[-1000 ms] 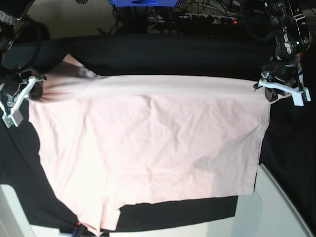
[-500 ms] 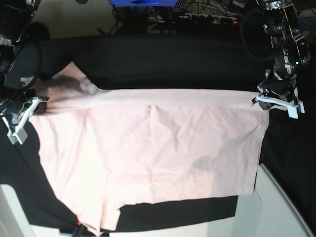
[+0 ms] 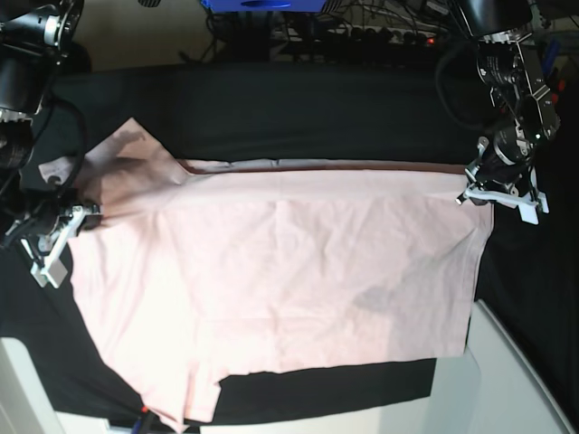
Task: Fold the T-shirt properly
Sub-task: 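Lower the folded edge onto the shirt and open both grippers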
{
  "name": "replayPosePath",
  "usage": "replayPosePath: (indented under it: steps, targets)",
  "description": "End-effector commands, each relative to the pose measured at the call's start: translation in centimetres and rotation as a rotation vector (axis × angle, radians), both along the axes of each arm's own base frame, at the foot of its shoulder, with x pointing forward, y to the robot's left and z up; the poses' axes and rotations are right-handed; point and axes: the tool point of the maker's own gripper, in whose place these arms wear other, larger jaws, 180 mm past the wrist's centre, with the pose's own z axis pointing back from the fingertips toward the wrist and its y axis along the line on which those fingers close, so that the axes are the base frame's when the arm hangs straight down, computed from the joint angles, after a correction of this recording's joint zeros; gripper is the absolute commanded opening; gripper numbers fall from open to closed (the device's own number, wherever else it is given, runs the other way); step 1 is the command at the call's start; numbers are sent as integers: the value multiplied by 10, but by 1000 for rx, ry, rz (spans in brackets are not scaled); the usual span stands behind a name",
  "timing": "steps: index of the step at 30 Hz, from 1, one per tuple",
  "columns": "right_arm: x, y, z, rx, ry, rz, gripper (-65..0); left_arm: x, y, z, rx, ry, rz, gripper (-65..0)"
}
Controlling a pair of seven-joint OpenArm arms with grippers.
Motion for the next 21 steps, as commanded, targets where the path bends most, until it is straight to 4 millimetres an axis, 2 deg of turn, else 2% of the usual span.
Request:
replayPosePath:
  steps: [1, 5, 10, 12, 17, 21]
  targets:
    - [13, -12, 12, -14, -48, -14, -649, 9, 8, 10, 21, -35, 6, -650]
    - [16, -16, 3, 8, -36, -40, -649, 12, 9, 2, 2, -22, 18, -650]
    - [22, -25, 1, 17, -38, -87, -649, 13, 8, -2, -6, -14, 19, -650]
    - [28, -26, 2, 27, -40, -112, -647, 20, 8, 2, -7, -28, 21, -650]
    - [36, -26, 1, 46, -48, -132, -646, 19, 9, -4, -18, -14, 29, -650]
    - [41, -24, 3, 56, -59, -135, -550, 20, 8, -5, -18, -11, 25, -650]
